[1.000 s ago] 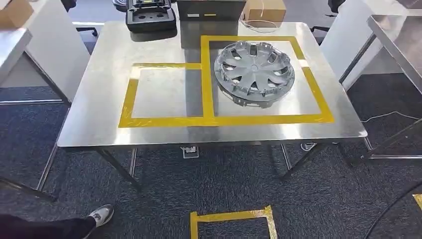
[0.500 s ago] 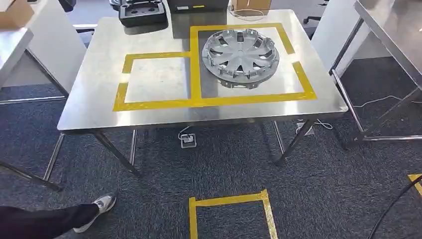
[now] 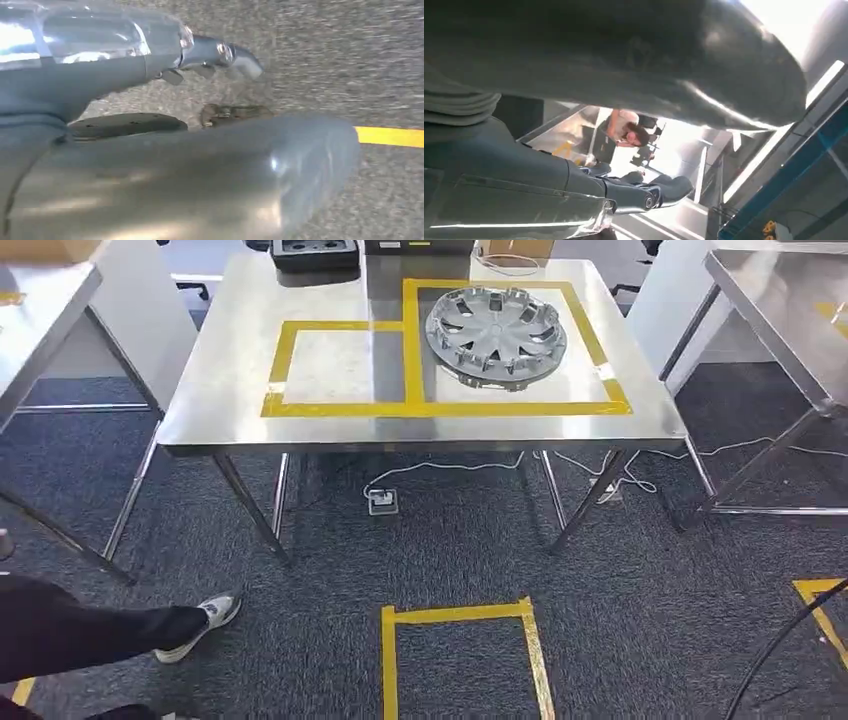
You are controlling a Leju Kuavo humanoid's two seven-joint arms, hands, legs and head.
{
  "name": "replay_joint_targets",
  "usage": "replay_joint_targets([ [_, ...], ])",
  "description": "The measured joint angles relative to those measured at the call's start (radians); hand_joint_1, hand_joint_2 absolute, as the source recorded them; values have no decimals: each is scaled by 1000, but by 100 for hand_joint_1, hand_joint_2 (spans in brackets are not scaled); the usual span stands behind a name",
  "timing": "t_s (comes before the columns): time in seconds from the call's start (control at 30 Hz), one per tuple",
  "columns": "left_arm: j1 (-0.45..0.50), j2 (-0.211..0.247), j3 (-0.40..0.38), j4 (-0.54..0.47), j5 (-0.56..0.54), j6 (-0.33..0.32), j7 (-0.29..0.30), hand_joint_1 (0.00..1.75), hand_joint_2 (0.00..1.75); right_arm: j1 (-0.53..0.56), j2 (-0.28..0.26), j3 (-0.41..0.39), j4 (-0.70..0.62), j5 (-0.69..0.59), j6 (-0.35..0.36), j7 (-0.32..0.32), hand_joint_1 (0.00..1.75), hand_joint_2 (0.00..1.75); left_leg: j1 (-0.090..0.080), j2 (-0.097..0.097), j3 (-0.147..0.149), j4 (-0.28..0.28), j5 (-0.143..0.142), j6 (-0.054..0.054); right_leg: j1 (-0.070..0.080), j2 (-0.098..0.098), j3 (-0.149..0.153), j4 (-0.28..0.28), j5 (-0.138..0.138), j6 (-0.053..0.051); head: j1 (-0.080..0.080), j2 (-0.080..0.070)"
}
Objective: Take the parts from the cabinet and place them on the table.
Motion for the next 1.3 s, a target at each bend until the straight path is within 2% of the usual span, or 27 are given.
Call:
replay_joint_targets([
  [0.07,1,0,0,0,0,5,-2,0,0,-1,0,5,2,3,0,0,0,0,-6,6,-39,2,27,0,2,1,37,-11,109,-10,4,0],
  [0.1,1,0,0,0,0,10,-4,0,0,-1,0,6,3,9,0,0,0,0,-10,8,-57,3,40,-1,4,1,84,-71,154,-21,7,0],
  [0.13,1,0,0,0,0,13,-6,0,0,-2,0,6,3,11,0,0,0,0,-11,10,-65,4,52,-1,10,0,153,-168,146,-34,8,0],
  [0.17,1,-2,0,0,0,13,-10,0,0,-2,-2,5,2,13,0,0,0,0,-17,12,-69,5,56,-5,19,-3,251,-295,98,-46,8,0],
  [0.2,1,-1,0,0,0,14,-14,0,0,-6,-6,5,1,19,0,-2,0,0,-19,15,-67,8,63,-7,16,-5,301,-392,64,-55,10,0],
  [0.23,0,-2,0,0,0,15,-17,0,0,-8,-7,5,2,20,0,-3,0,0,-19,18,-74,9,73,-11,21,-6,306,-410,54,-53,7,0],
  [0.3,0,1,0,0,0,15,-18,0,0,-1,-6,6,2,22,0,-3,0,0,-24,24,-85,12,88,-20,15,-5,292,-415,65,-57,11,0],
  [0.33,2,2,0,0,0,15,-18,0,0,-1,-5,6,3,21,0,-3,0,0,-20,13,-94,24,67,-28,10,-8,287,-416,73,-59,10,0],
  [0.37,3,2,0,0,0,15,-18,0,0,0,-2,6,3,22,0,-3,0,0,-14,2,-110,66,16,-37,9,-7,279,-416,80,-67,1,0],
  [0.43,3,3,0,1,0,15,-18,0,0,0,-2,6,3,22,0,-3,0,0,-2,-5,-167,225,-86,-50,11,-5,262,-410,91,-68,-9,0],
  [0.47,4,4,0,0,0,15,-18,0,0,0,-2,6,3,22,0,-3,0,0,0,-5,-193,301,-111,-54,12,-5,252,-405,95,-68,-11,0],
  [0.5,4,4,0,0,0,15,-18,0,0,1,0,6,3,22,0,-3,0,0,2,-5,-204,342,-110,-57,12,-5,241,-397,97,-68,-13,0],
  [0.57,5,4,0,0,0,15,-18,0,0,2,2,6,3,22,0,-3,0,0,4,-5,-148,275,-59,-58,13,-3,226,-379,98,-66,-16,0],
  [0.63,5,5,0,0,0,15,-18,0,0,1,2,6,2,23,0,-3,0,0,4,-9,-39,110,0,-48,13,-3,219,-365,95,-62,-18,0],
  [0.67,4,6,0,1,0,15,-18,0,0,3,2,5,2,24,0,-3,0,0,5,-28,2,63,-20,-36,13,-1,207,-361,92,-58,-18,0],
  [0.7,5,6,0,0,-1,15,-19,0,0,0,2,5,2,24,0,-3,0,0,9,-40,0,56,-12,-39,13,5,206,-356,93,-51,-14,0],
  [0.77,7,8,0,1,-2,15,-23,0,0,3,2,5,2,24,-1,-3,0,0,4,-32,0,46,-20,-30,11,9,204,-356,96,-42,-18,0],
  [0.83,6,8,0,0,-5,16,-27,0,0,10,-2,2,1,25,-2,-5,0,0,18,-17,1,24,-13,-21,14,17,197,-347,87,-33,-19,0],
  [0.87,6,9,0,0,-8,16,-31,0,0,13,-4,-2,2,27,-3,-7,0,0,19,-11,0,24,-12,-18,14,16,182,-315,61,-25,-11,0],
  [0.93,8,8,0,0,-11,15,-33,0,0,20,-5,-4,2,27,-5,-11,0,0,19,1,-3,24,-11,-16,4,14,112,-160,-19,-10,5,0],
  [1.0,9,9,0,0,-12,15,-36,0,0,37,-3,-6,2,26,-5,-13,0,0,19,14,-5,24,-11,-16,-3,12,54,-38,-54,0,9,0],
  [1.07,9,9,0,0,-15,14,-38,0,0,46,-1,-16,2,24,-5,-14,0,0,19,28,-3,24,-11,-17,-9,9,75,-91,6,4,13,0],
  [1.1,8,9,0,0,-17,14,-38,0,0,50,-1,-24,1,22,-5,-14,0,0,19,35,-1,24,-12,-18,-10,0,114,-181,63,6,14,0],
  [1.13,8,9,0,0,-20,14,-39,0,0,55,-1,-31,-2,21,-5,-14,0,0,19,41,2,24,-14,-22,-11,-30,159,-281,115,5,17,0],
  [1.17,8,10,0,0,-23,14,-40,0,0,57,0,-37,-4,19,-3,-14,0,0,14,48,3,25,-15,-25,-6,-85,180,-336,119,4,22,0],
  [1.23,9,10,0,0,-29,14,-42,0,0,65,2,-47,-6,10,0,-17,0,0,6,67,-5,30,-14,-37,2,-76,171,-347,118,-18,21,0],
  [1.3,11,11,0,0,-30,14,-42,0,0,76,3,-56,-6,9,3,-20,0,0,6,96,-2,30,-18,-42,1,-50,164,-344,121,-29,21,0],
])
